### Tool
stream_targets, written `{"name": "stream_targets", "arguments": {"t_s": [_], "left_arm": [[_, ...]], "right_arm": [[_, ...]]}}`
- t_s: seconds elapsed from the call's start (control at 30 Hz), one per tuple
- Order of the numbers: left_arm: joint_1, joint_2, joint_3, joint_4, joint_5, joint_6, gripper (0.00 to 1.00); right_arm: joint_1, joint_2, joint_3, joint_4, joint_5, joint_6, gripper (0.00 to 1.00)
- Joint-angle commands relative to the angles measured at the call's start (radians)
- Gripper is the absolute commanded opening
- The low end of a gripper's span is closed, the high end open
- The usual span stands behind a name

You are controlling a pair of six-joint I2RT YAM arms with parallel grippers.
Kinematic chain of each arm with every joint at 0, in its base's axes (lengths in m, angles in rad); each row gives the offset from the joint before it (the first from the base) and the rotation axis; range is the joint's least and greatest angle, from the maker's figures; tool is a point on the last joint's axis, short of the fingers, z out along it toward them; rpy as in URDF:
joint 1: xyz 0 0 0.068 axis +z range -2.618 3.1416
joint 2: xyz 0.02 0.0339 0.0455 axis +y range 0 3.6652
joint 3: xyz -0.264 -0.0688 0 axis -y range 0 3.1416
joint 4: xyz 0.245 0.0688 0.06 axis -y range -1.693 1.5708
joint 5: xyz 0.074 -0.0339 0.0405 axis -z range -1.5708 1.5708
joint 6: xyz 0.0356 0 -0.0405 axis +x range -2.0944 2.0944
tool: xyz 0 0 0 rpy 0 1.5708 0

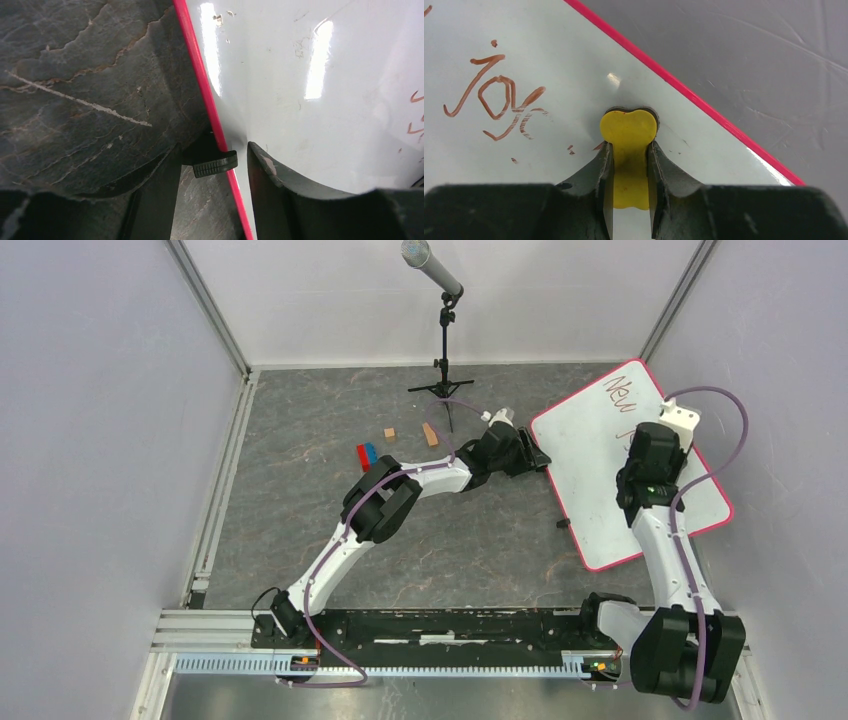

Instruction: Erase the whiteboard

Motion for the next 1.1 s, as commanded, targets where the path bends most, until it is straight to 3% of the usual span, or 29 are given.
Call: {"name": "stream_targets", "arguments": {"t_s": [0.0,0.2,0.3,0.4,0.73,0.9,1.07], "left_arm": [[-0.001,0.045,-0.057,-0.114,0.009,-0.139,0.58],[0.001,0.035,-0.091,-0.079,-0.004,-0.148,0.52],[-0.002,0.03,-0.095,-0.085,-0.018,-0.144,0.52],[-0.004,0.031,-0.091,-0.088,-0.018,-0.141,0.53],[-0.007,0.028,-0.095,-0.087,-0.035,-0.144,0.53],[-0.007,0.03,-0.088,-0.092,-0.034,-0.14,0.53],[-0.01,0.03,-0.089,-0.092,-0.043,-0.138,0.53]], "right_arm": [[0.011,0.026,-0.009,0.046,-0.079,-0.089,0.19],[0.172,0.205,0.041,0.07,-0.14,-0.067,0.19],[0.176,0.247,0.072,0.077,-0.188,-0.018,0.19],[0.157,0.225,0.077,0.073,-0.154,-0.028,0.2],[-0.116,0.026,0.035,-0.02,-0.154,-0.022,0.2],[-0.101,0.065,0.041,0.017,-0.238,-0.036,0.2],[0.022,0.206,0.092,0.065,-0.237,-0.038,0.2]]}}
